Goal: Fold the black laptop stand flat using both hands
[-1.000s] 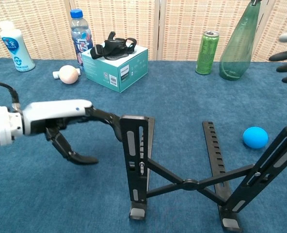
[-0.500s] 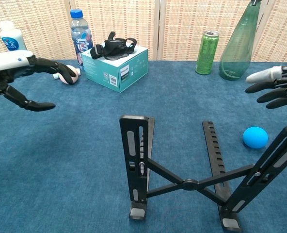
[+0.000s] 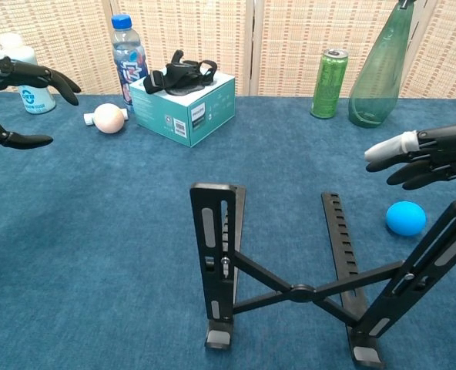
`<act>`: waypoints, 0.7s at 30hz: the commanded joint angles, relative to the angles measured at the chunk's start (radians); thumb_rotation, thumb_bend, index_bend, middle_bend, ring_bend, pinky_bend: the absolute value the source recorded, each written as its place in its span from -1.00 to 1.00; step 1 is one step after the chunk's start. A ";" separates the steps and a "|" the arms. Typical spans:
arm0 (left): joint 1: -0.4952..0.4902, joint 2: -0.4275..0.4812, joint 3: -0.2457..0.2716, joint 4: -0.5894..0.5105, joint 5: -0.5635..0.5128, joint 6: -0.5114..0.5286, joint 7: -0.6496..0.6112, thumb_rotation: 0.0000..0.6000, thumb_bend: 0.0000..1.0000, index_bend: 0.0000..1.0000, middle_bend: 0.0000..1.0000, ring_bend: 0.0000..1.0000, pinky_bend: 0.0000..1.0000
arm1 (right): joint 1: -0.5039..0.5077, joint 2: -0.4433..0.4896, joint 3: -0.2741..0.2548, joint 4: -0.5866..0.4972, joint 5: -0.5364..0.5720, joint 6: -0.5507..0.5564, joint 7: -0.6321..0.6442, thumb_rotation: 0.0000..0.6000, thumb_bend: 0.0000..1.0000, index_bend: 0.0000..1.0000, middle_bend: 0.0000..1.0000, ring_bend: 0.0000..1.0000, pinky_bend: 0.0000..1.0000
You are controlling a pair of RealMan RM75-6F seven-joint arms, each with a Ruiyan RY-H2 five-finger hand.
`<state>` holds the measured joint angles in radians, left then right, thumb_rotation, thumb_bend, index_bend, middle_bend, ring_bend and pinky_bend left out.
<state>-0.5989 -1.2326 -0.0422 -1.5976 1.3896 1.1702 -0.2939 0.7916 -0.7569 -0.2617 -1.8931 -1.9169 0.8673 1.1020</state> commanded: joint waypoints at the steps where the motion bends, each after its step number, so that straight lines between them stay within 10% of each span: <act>1: 0.006 0.004 -0.004 -0.005 0.003 -0.001 0.003 1.00 -0.53 -0.43 -0.71 -0.87 -0.97 | -0.017 -0.029 0.024 -0.026 0.050 -0.004 -0.084 1.00 -1.00 -1.00 -1.00 -1.00 -1.00; 21: 0.040 0.037 -0.019 -0.005 0.053 -0.009 0.000 1.00 -0.53 -0.43 -0.71 -0.87 -0.97 | -0.228 -0.293 0.211 -0.052 0.436 0.207 -0.615 1.00 -0.90 -1.00 -1.00 -1.00 -1.00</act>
<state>-0.5600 -1.1969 -0.0601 -1.6023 1.4426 1.1611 -0.2925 0.6062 -1.0106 -0.0893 -1.9421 -1.5512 1.0223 0.5739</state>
